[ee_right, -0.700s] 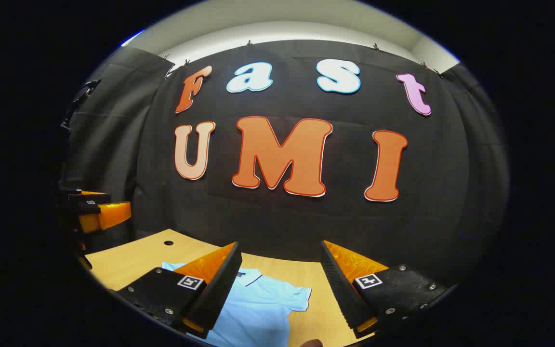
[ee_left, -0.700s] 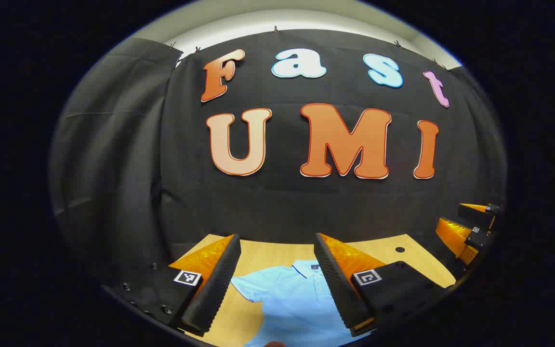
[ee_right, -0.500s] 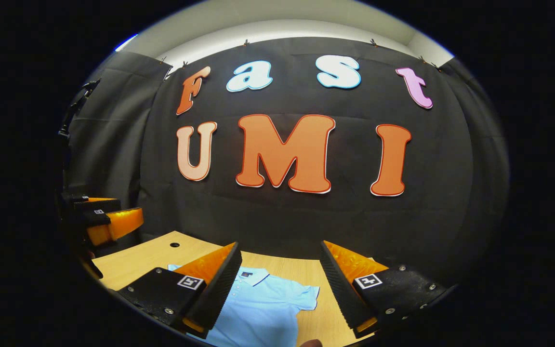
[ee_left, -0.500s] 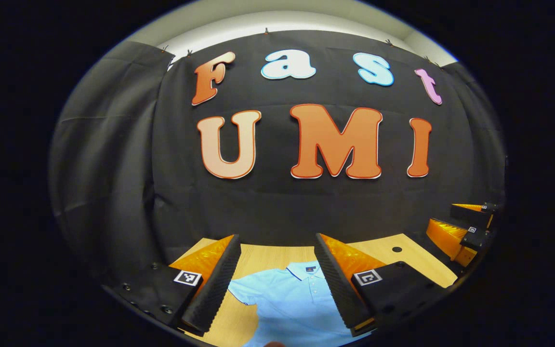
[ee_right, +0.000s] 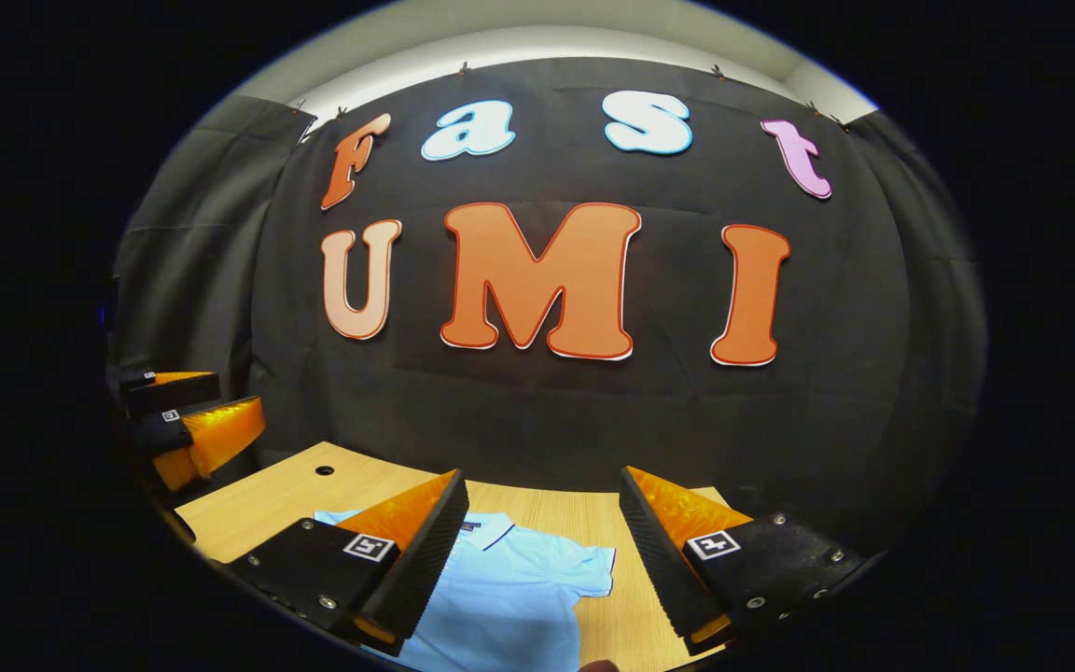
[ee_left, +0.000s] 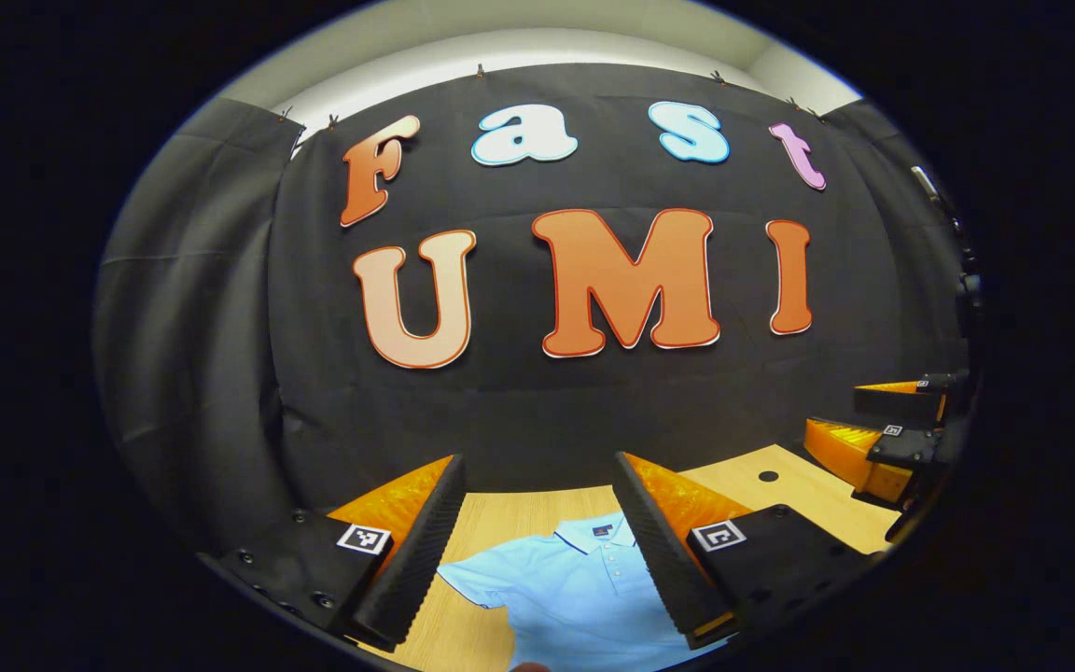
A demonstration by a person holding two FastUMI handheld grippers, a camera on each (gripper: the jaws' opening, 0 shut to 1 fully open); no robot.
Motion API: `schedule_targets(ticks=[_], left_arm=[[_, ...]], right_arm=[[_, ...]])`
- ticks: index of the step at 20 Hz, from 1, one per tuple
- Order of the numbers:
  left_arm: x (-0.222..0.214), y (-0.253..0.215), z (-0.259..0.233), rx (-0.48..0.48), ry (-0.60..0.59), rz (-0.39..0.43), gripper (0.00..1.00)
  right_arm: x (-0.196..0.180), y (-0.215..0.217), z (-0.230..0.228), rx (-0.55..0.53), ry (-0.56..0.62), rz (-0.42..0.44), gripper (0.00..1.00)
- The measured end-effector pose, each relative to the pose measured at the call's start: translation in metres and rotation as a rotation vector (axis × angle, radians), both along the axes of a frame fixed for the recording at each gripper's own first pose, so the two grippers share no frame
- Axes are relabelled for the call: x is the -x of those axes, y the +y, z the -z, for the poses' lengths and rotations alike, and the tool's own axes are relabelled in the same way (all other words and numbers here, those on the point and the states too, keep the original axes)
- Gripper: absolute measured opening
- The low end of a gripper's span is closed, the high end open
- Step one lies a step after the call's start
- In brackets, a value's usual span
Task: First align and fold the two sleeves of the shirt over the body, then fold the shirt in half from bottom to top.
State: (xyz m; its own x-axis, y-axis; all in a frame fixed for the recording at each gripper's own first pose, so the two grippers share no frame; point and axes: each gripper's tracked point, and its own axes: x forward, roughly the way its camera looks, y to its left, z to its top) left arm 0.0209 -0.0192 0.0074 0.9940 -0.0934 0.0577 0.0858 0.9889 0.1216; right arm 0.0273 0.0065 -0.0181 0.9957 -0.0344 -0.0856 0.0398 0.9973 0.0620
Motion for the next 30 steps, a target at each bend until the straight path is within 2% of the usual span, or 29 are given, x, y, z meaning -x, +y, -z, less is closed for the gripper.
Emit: schedule_targets(ticks=[3, 11, 17, 23, 30], left_arm=[[-0.005, 0.013, -0.002, -0.017, -0.004, -0.027, 1.0], [-0.022, 0.032, 0.023, 0.029, 0.069, -0.103, 0.99], [-0.034, 0.041, 0.041, 0.05, 0.123, -0.156, 1.0], [-0.043, 0.038, 0.057, 0.048, 0.181, -0.167, 1.0], [-0.047, 0.046, 0.079, 0.013, 0.247, -0.22, 1.0]], right_arm=[[-0.012, -0.011, 0.023, -0.01, 0.086, 0.028, 0.98], [-0.056, -0.044, 0.066, -0.037, 0.256, 0.07, 0.98], [-0.093, -0.058, 0.11, -0.126, 0.431, 0.066, 0.96], [-0.113, -0.072, 0.169, -0.171, 0.639, 0.057, 0.95], [-0.131, -0.074, 0.229, -0.219, 0.834, 0.03, 0.94]])
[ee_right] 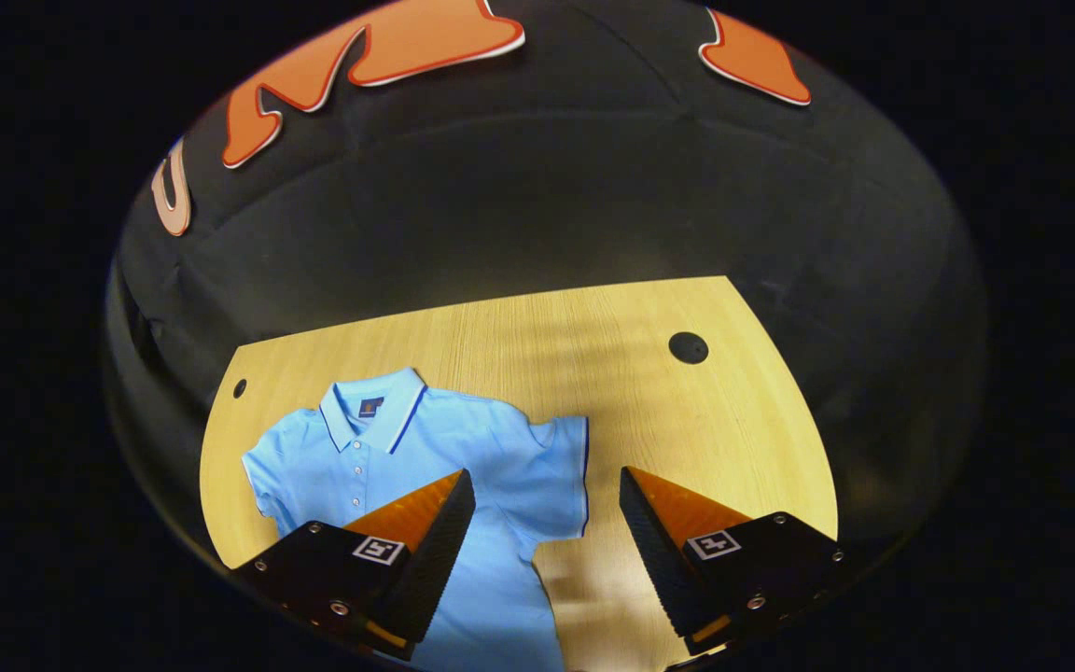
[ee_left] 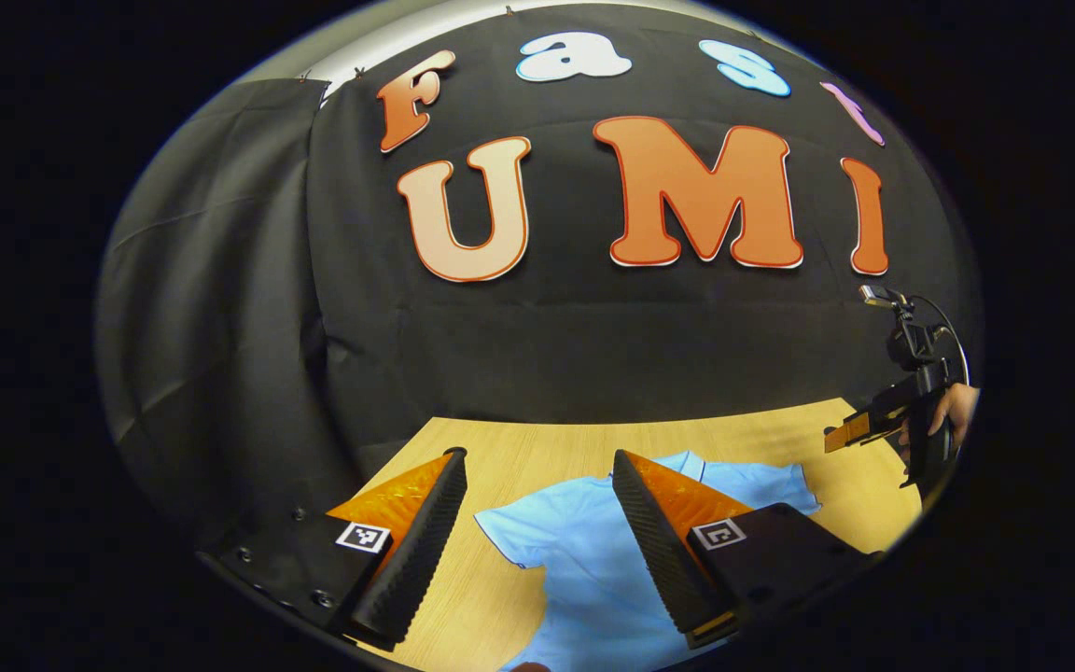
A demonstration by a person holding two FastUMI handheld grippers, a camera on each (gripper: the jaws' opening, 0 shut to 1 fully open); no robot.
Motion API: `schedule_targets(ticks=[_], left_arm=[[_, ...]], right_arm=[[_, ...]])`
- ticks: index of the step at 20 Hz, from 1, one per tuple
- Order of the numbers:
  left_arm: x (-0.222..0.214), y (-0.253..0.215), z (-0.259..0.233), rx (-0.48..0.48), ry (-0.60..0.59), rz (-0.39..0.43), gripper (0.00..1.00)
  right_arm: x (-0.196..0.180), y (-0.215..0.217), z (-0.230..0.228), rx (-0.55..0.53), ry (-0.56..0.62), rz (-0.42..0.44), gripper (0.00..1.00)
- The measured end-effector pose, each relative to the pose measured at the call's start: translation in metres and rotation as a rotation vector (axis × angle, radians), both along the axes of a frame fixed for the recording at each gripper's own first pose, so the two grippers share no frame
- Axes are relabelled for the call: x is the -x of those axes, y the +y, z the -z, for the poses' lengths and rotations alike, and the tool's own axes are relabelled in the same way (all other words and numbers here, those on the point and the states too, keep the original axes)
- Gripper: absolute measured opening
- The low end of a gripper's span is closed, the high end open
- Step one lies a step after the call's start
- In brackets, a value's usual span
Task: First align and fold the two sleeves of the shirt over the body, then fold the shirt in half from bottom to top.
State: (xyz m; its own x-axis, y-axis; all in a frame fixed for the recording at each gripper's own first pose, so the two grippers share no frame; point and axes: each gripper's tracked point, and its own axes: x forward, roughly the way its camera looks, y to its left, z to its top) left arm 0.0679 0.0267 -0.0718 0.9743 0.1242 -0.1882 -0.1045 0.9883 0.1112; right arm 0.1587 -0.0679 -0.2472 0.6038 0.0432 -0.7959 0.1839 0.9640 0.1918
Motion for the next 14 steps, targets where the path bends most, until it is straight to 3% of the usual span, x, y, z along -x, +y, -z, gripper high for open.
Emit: schedule_targets(ticks=[11, 14], left_arm=[[0.002, 0.004, 0.018, -0.007, 0.067, -0.048, 1.0], [0.003, 0.005, 0.017, -0.016, 0.074, -0.05, 1.0]], right_arm=[[-0.014, -0.001, 0.096, -0.07, 0.247, 0.034, 0.89], [-0.019, -0.002, 0.108, -0.062, 0.257, 0.035, 0.85]])
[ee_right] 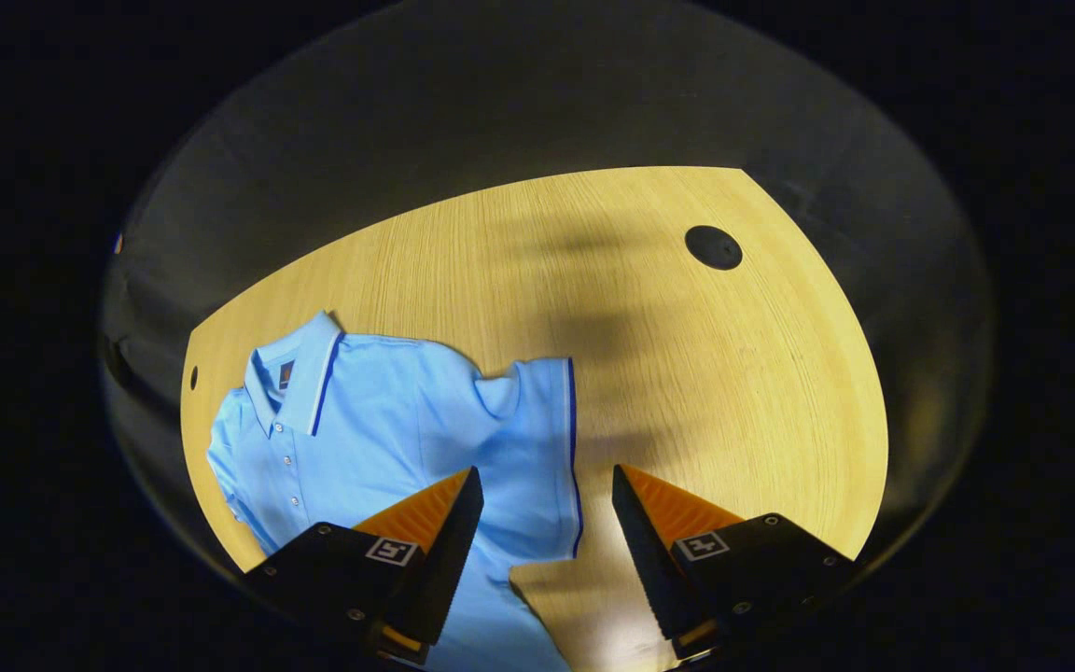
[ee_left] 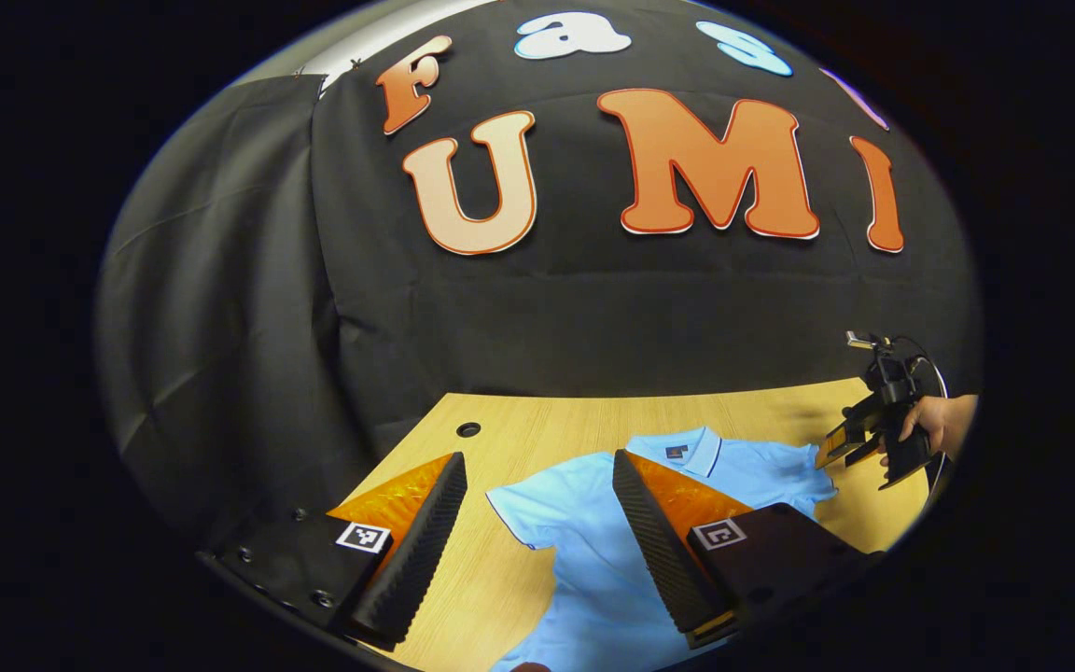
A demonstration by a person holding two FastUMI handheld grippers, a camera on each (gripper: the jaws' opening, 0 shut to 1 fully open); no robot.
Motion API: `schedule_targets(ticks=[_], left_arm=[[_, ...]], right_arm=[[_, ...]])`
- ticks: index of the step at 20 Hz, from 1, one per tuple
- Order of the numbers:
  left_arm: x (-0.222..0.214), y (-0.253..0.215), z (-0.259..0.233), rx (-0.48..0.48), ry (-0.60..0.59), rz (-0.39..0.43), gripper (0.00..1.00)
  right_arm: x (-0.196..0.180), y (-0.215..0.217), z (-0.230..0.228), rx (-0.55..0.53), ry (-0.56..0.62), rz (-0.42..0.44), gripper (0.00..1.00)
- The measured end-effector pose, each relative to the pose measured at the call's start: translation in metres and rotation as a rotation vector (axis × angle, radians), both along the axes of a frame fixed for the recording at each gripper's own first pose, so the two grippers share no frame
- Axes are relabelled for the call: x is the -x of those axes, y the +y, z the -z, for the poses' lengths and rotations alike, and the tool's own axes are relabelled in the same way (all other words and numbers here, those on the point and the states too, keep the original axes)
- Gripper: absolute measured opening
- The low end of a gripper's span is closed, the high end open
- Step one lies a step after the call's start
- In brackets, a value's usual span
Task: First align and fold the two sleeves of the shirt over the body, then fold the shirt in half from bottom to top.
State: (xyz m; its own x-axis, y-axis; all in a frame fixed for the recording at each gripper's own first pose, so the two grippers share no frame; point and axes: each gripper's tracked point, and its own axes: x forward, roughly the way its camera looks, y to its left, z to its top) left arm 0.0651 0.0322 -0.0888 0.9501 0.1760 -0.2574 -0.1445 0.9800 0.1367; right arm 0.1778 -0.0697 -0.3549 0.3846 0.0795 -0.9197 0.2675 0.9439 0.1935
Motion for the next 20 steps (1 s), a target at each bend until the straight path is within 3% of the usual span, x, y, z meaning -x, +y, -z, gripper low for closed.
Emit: schedule_targets(ticks=[7, 9, 13, 14, 16, 20], left_arm=[[0.002, 0.002, 0.001, -0.024, 0.01, 0.005, 1.0], [0.003, 0.001, 0.001, -0.024, 0.014, 0.008, 1.0], [0.007, -0.002, 0.0, -0.017, 0.009, 0.02, 1.0], [0.01, -0.004, 0.001, -0.016, 0.006, 0.021, 1.0], [0.016, -0.002, -0.002, -0.014, 0.005, 0.018, 1.0], [0.027, 0.005, -0.001, -0.011, 0.005, -0.002, 1.0]], right_arm=[[0.013, -0.002, 0.033, 0.026, 0.105, 0.0, 0.72], [0.009, -0.005, 0.037, 0.063, 0.103, 0.008, 0.63], [0.009, -0.005, 0.034, 0.069, 0.113, 0.054, 0.26], [0.008, -0.002, 0.034, 0.05, 0.108, 0.066, 0.17], [0.007, 0.012, 0.031, -0.042, 0.104, 0.095, 0.1], [0.001, 0.031, 0.011, -0.147, 0.032, 0.076, 0.08]])
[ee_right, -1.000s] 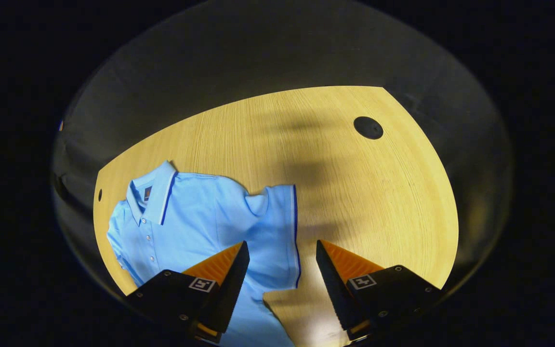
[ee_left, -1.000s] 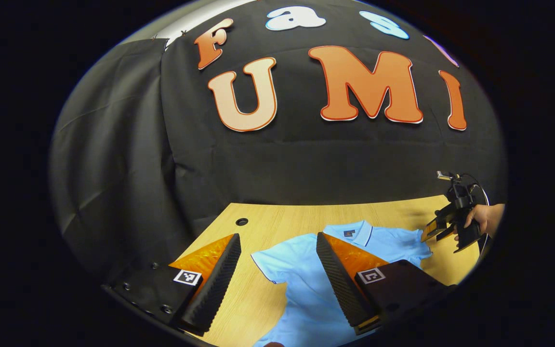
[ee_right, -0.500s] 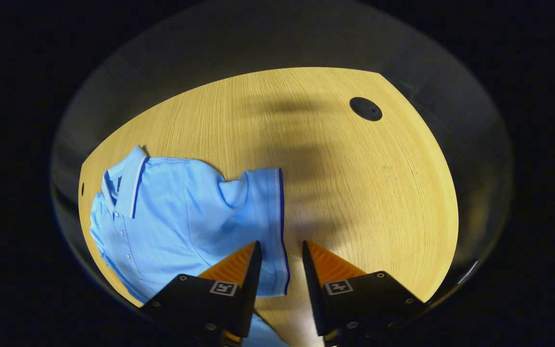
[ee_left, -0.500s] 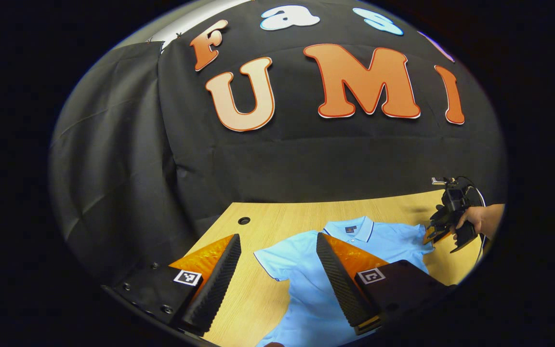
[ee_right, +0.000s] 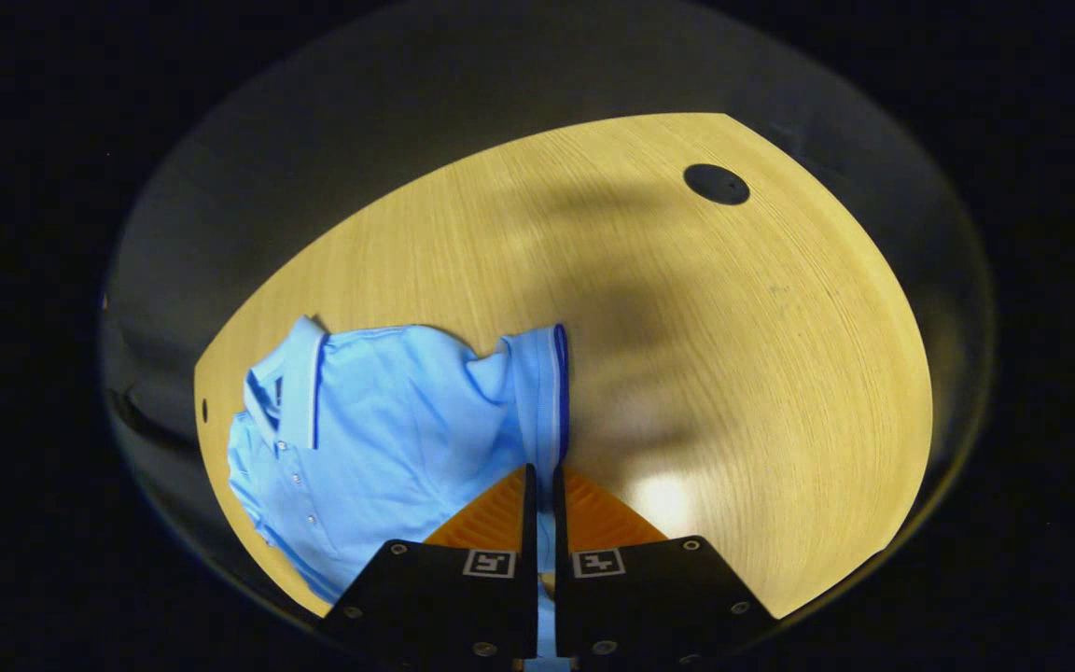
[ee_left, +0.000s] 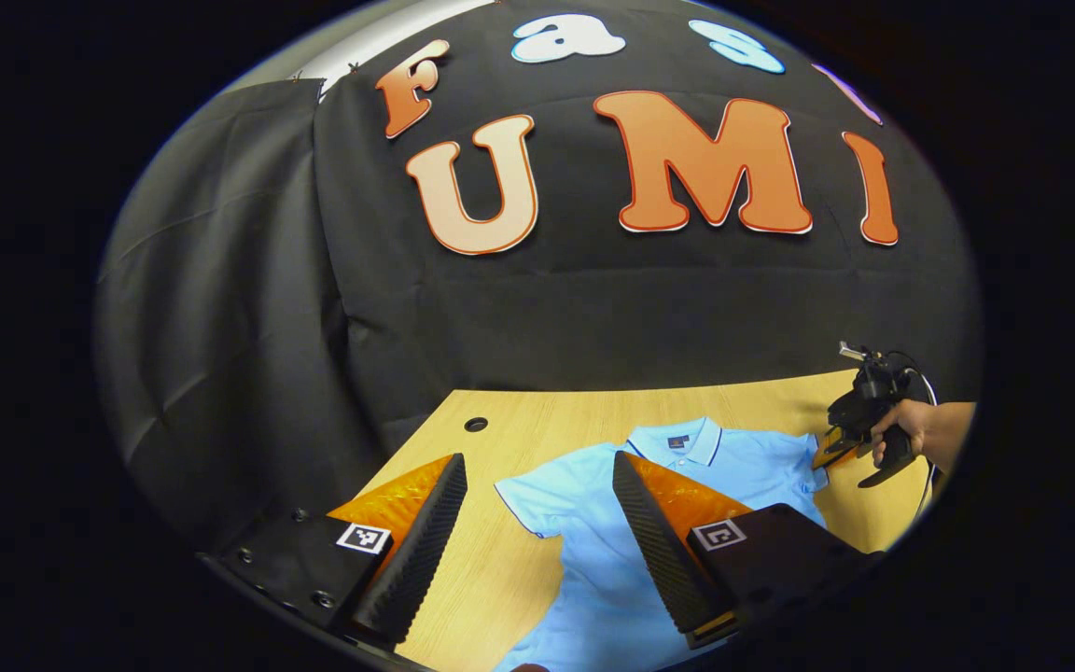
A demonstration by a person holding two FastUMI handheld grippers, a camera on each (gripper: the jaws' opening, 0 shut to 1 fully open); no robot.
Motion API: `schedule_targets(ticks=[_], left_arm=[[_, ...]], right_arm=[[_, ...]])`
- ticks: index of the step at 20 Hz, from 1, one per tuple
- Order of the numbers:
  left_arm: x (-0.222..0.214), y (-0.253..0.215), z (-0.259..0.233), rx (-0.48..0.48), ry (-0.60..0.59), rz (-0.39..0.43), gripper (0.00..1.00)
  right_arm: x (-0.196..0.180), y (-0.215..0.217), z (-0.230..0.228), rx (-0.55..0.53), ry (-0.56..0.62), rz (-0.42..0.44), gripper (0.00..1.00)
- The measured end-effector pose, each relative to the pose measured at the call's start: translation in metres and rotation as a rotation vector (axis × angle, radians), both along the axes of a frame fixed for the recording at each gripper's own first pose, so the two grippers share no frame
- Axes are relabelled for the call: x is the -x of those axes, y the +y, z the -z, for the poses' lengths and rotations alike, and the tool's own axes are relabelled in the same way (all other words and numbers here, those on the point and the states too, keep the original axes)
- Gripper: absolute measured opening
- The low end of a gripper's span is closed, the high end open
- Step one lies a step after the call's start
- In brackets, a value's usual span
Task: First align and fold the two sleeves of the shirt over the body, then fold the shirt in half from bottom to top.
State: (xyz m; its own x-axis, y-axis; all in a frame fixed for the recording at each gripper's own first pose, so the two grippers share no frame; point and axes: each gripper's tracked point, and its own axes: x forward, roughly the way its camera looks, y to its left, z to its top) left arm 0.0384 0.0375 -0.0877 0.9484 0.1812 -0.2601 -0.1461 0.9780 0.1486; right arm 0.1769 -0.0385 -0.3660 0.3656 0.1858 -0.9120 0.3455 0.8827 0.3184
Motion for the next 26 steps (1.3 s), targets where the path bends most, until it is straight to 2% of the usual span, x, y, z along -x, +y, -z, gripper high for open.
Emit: schedule_targets(ticks=[5, 11, 14, 15, 16, 17, 18, 19, 21, 22, 23, 24, 26], left_arm=[[0.014, 0.009, 0.006, 0.023, 0.002, -0.019, 1.0], [0.032, 0.018, 0.018, 0.037, 0.02, -0.05, 1.0], [0.036, 0.021, 0.02, 0.045, 0.023, -0.048, 1.0], [0.035, 0.022, 0.022, 0.056, 0.028, -0.039, 1.0], [0.032, 0.022, 0.023, 0.073, 0.032, -0.026, 1.0], [0.028, 0.023, 0.025, 0.089, 0.035, -0.016, 1.0], [0.023, 0.025, 0.026, 0.111, 0.041, -0.006, 0.99], [0.017, 0.026, 0.03, 0.14, 0.058, 0.002, 1.0], [0.001, 0.041, 0.046, 0.168, 0.115, -0.011, 1.0], [-0.008, 0.048, 0.054, 0.172, 0.145, -0.01, 1.0], [-0.02, 0.054, 0.061, 0.177, 0.172, -0.002, 1.0], [-0.03, 0.058, 0.068, 0.185, 0.2, 0.011, 1.0], [-0.048, 0.062, 0.08, 0.202, 0.251, 0.049, 0.99]], right_arm=[[-0.01, 0.028, -0.035, -0.098, -0.111, -0.042, 0.08], [-0.003, 0.074, -0.054, -0.141, -0.171, -0.163, 0.08], [0.001, 0.087, -0.054, -0.134, -0.171, -0.166, 0.1], [0.002, 0.091, -0.059, -0.152, -0.176, -0.161, 0.18], [0.005, 0.095, -0.066, -0.176, -0.185, -0.158, 0.17], [0.007, 0.096, -0.072, -0.188, -0.197, -0.16, 0.22], [0.011, 0.093, -0.075, -0.182, -0.212, -0.162, 0.33], [0.013, 0.088, -0.079, -0.166, -0.229, -0.158, 0.36], [0.024, 0.075, -0.089, -0.14, -0.253, -0.129, 0.49], [0.031, 0.07, -0.094, -0.132, -0.26, -0.108, 0.6], [0.038, 0.062, -0.099, -0.124, -0.265, -0.086, 0.75], [0.047, 0.055, -0.104, -0.114, -0.269, -0.063, 0.75], [0.063, 0.038, -0.115, -0.086, -0.285, -0.02, 0.82]])
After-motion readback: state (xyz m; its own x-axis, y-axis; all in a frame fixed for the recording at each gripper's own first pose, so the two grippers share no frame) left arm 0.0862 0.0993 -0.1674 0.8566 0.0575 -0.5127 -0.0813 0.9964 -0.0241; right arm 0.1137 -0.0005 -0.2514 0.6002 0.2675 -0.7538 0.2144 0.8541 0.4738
